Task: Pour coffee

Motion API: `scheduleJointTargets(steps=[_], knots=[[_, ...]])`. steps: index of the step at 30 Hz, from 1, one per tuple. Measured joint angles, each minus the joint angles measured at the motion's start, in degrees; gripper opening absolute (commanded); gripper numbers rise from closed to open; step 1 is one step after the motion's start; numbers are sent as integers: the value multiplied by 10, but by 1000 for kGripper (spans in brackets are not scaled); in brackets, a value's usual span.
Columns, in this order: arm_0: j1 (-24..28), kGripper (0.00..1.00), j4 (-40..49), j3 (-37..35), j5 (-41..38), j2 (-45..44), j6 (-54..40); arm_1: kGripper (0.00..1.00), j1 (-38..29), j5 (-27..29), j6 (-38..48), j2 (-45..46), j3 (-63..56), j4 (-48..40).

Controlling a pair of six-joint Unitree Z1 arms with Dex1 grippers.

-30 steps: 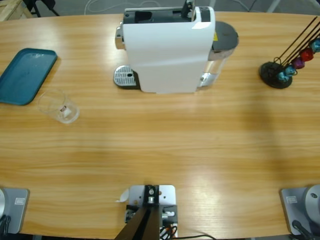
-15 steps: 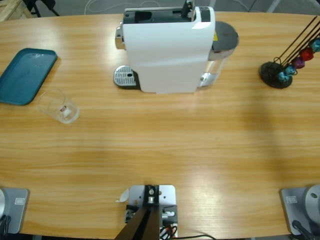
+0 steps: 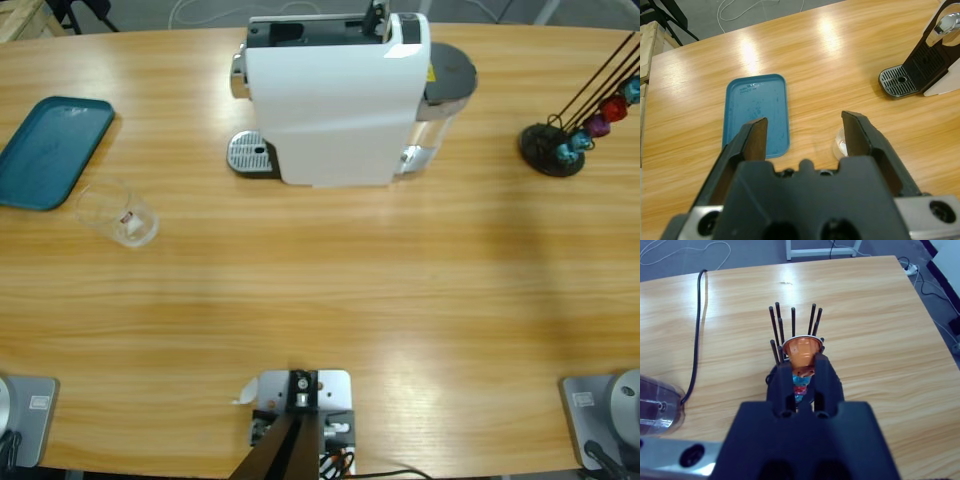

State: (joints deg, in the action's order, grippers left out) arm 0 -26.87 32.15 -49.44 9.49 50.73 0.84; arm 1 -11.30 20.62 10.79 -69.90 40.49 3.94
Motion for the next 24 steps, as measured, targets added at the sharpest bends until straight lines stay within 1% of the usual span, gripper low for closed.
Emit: scheduleJointTargets(steps=[7,8,9,10,15,16,17,24], knots=[[0,623,-1,1,0,0,0,0,0,0,-16,2,30,16],[0,623,-1,1,0,0,0,26,0,0,-16,2,30,18],[0,623,-1,1,0,0,0,173,0,0,-17,2,30,19],[0,623,-1,1,0,0,0,239,0,0,-17,2,30,20],[0,623,-2,1,0,0,0,248,0,0,-17,12,30,27],[0,623,-3,1,0,0,0,297,0,0,-17,17,30,28],[0,623,-3,1,0,0,0,326,0,-1,-16,21,30,29],[0,623,-3,1,0,0,0,320,0,-10,-9,25,30,29]])
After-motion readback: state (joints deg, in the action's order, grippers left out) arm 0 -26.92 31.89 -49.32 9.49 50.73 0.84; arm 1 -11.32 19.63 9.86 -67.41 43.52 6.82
